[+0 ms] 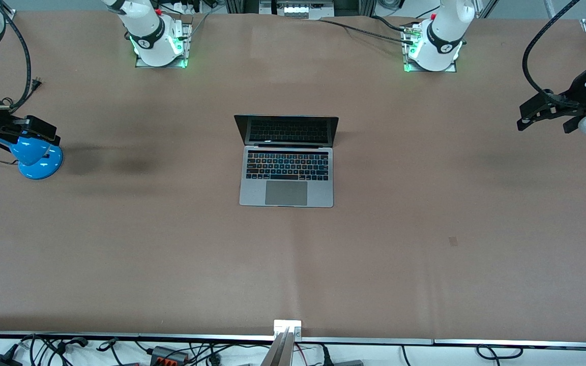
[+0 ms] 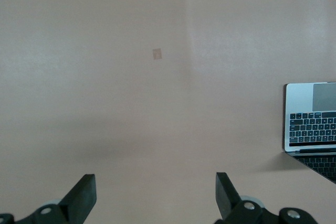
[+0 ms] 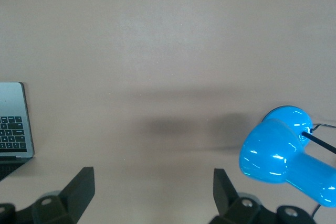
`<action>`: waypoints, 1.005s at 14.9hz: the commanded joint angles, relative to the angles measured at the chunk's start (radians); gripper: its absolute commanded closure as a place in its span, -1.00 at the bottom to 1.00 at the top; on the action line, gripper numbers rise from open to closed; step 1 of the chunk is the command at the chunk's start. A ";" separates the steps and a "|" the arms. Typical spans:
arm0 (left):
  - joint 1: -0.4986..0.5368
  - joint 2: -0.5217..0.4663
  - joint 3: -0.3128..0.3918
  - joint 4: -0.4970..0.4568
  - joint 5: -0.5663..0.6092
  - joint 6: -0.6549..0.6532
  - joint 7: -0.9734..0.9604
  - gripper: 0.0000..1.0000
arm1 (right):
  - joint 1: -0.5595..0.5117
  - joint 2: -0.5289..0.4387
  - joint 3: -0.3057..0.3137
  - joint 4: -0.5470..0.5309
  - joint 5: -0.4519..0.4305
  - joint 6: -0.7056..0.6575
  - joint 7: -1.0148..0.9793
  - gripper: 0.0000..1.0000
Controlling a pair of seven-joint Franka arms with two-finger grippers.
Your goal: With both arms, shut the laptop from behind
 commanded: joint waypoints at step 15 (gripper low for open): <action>0.001 0.108 0.000 0.077 -0.009 -0.185 0.009 -1.00 | 0.005 0.008 0.004 -0.004 0.003 0.028 0.004 0.53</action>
